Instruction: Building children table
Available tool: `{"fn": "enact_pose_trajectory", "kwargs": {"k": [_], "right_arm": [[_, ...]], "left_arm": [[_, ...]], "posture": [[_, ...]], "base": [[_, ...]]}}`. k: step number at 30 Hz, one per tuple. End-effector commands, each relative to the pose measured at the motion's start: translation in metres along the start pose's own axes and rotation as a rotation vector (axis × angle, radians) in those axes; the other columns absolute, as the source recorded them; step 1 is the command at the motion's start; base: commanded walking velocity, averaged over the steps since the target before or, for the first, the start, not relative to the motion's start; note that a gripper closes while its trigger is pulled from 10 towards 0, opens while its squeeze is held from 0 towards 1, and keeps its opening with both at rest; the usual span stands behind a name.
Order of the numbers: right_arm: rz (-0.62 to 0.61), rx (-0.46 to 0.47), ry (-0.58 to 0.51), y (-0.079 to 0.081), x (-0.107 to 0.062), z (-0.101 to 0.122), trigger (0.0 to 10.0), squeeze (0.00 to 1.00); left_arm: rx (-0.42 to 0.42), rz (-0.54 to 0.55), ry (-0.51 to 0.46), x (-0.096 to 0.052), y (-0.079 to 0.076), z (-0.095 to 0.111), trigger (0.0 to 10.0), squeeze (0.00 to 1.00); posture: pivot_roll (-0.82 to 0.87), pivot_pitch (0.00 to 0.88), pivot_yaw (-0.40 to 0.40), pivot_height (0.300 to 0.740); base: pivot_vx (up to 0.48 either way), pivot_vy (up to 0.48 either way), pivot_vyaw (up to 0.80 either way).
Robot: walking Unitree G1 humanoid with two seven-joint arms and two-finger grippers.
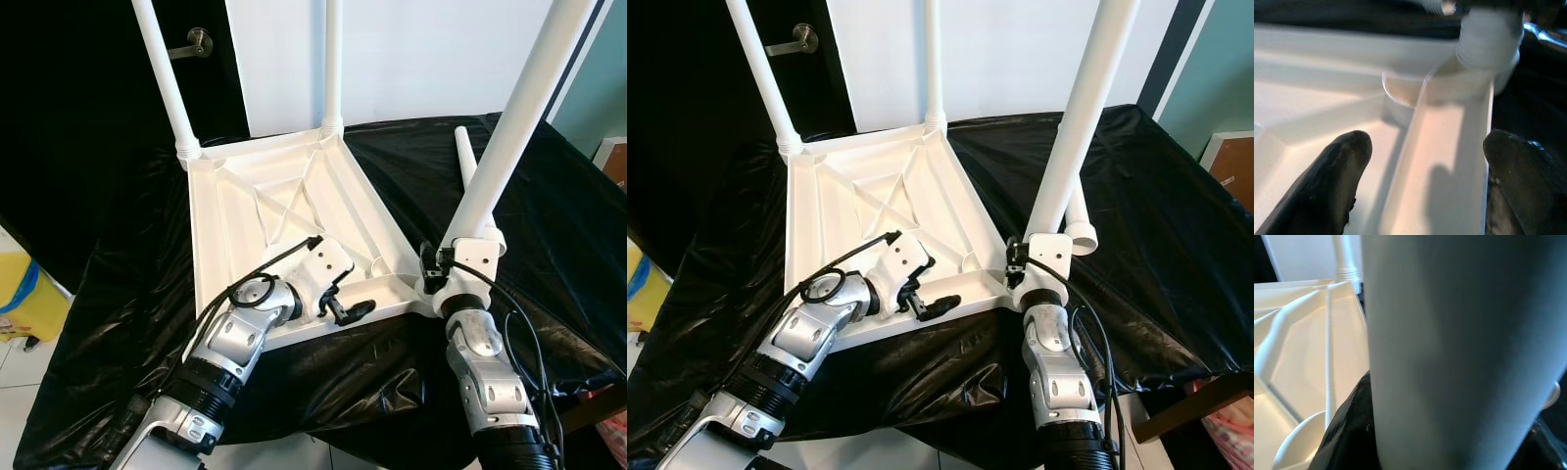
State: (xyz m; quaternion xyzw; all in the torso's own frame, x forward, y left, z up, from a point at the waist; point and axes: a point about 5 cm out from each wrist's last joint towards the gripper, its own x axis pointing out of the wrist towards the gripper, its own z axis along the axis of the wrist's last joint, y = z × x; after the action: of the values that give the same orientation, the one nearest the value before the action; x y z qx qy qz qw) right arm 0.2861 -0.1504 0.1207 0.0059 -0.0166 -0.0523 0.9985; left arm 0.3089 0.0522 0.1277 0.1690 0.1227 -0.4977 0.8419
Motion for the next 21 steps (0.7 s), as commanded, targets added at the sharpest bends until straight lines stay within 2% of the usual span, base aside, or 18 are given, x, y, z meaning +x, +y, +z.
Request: {"fn": "enact_pose_trajectory", "kwargs": {"k": [1, 3, 4, 6, 18, 19, 20, 21], "right_arm": [[-0.003, 0.001, 0.106, 0.005, -0.007, -0.02, 10.0, 0.0], [-0.011, 0.002, 0.103, 0.004, -0.008, -0.019, 10.0, 0.0], [-0.019, -0.001, 0.1, 0.002, -0.008, -0.018, 10.0, 0.99], [-0.024, -0.003, 0.099, 0.001, -0.008, -0.017, 10.0, 1.0], [-0.021, -0.031, 0.078, -0.009, -0.011, -0.012, 10.0, 1.0], [-0.025, -0.035, 0.082, -0.01, -0.011, -0.012, 10.0, 0.85], [-0.025, -0.035, 0.082, -0.01, -0.011, -0.012, 10.0, 0.85], [-0.028, -0.037, 0.084, -0.011, -0.011, -0.012, 10.0, 0.0]], "left_arm": [[-0.018, 0.219, 0.038, -0.003, 0.017, -0.005, 10.0, 0.0], [-0.027, 0.244, 0.055, -0.003, 0.021, -0.007, 10.0, 0.0], [-0.034, 0.26, 0.068, -0.003, 0.023, -0.008, 10.0, 0.0], [-0.04, 0.268, 0.075, -0.003, 0.025, -0.008, 10.0, 0.0], [-0.062, 0.28, 0.087, -0.001, 0.03, -0.006, 10.0, 0.0], [-0.072, 0.273, 0.073, -0.001, 0.03, -0.004, 10.0, 0.0], [-0.072, 0.273, 0.073, -0.001, 0.03, -0.004, 10.0, 0.0], [-0.079, 0.269, 0.064, 0.0, 0.03, -0.003, 10.0, 0.0]], "posture": [[-0.16, 0.0, 0.023, 0.74], [-0.16, 0.0, 0.024, 0.74], [-0.16, 0.0, 0.026, 0.74], [-0.16, 0.0, 0.026, 0.74], [-0.17, 0.0, 0.035, 0.74], [-0.17, 0.0, 0.036, 0.74], [-0.17, 0.0, 0.036, 0.74], [-0.17, 0.0, 0.036, 0.74]], "base": [[0.0, 0.0, 0.0], [0.0, 0.0, 0.0], [0.0, 0.0, 0.0], [0.0, 0.0, 0.0], [0.0, 0.0, 0.0], [0.0, 0.0, 0.0], [0.0, 0.0, 0.0], [0.0, 0.0, 0.0]]}}
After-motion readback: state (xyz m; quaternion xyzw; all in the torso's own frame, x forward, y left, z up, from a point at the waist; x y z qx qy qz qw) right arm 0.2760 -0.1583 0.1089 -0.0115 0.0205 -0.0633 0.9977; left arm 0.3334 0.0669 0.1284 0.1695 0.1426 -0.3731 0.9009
